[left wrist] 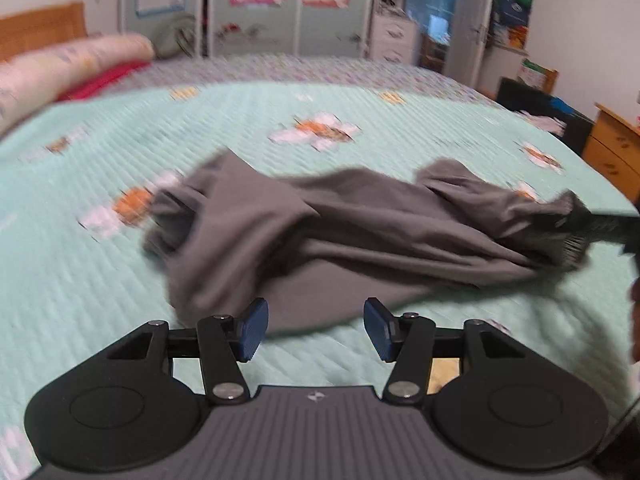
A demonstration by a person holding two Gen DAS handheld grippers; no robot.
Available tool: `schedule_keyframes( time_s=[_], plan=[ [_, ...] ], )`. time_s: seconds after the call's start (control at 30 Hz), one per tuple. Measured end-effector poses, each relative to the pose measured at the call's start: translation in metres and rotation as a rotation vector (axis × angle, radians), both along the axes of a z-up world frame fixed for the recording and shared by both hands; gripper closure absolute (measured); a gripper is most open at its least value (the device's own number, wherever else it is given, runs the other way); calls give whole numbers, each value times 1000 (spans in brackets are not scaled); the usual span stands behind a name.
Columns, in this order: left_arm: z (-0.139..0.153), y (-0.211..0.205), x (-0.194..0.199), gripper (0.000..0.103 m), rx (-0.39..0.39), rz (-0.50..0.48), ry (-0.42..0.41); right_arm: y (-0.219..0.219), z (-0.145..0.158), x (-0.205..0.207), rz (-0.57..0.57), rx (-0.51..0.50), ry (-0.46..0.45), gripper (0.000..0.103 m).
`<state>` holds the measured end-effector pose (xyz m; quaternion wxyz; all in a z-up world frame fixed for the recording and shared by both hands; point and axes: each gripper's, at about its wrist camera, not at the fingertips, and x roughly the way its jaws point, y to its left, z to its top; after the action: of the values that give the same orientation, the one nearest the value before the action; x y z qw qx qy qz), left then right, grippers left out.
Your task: Fold clothes
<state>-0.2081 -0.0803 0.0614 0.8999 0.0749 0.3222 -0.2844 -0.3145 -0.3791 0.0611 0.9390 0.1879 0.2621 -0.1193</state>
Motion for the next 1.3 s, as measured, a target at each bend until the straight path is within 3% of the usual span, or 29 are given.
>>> schedule_keyframes(
  time_s=[0.13, 0.3, 0.4, 0.47, 0.53, 0.57, 0.6, 0.67, 0.83, 0.87, 0.93, 1.0, 1.03, 1.1, 1.3],
  plan=[
    [1, 9, 12, 38, 16, 73, -79, -35, 20, 9, -128, -33, -62, 89],
    [-5, 9, 39, 37, 43, 133, -94, -79, 44, 21, -289, -73, -140, 89],
    [-9, 6, 57, 31, 52, 149, -74, -109, 37, 39, -360, -90, -66, 88],
    [-13, 6, 71, 28, 44, 163, -21, -115, 33, 38, -358, -12, -55, 86],
    [-18, 11, 83, 37, -11, 151, 70, -108, 33, 29, -285, 86, -110, 72],
    [-21, 13, 86, 46, -36, 143, 105, -97, 32, 24, -247, 88, -124, 54],
    [-24, 16, 89, 63, -62, 135, 141, -84, 30, 20, -212, 76, -134, 38],
    [-27, 15, 84, 74, -15, 146, 130, -62, 26, 13, -154, 33, -136, 28],
    [-24, 19, 65, 80, 0, 135, 122, -49, 12, 22, -109, -84, -46, 27],
    [-25, 17, 64, 81, 7, 135, 121, -47, 11, 27, -90, -100, -29, 29],
    [-26, 18, 59, 84, 8, 129, 122, -40, 10, 40, -38, -133, 7, 47],
    [-24, 18, 56, 86, 11, 122, 118, -23, 11, 49, 19, -174, 47, 87],
    [-23, 19, 54, 86, 9, 121, 116, -12, 11, 50, 44, -199, 61, 97],
    [-22, 24, 54, 86, -5, 130, 119, -4, 16, 49, 48, -239, 60, 97],
    [-20, 46, 52, 86, -30, 156, 122, -28, 46, 40, -126, -292, 5, 100]
  ],
)
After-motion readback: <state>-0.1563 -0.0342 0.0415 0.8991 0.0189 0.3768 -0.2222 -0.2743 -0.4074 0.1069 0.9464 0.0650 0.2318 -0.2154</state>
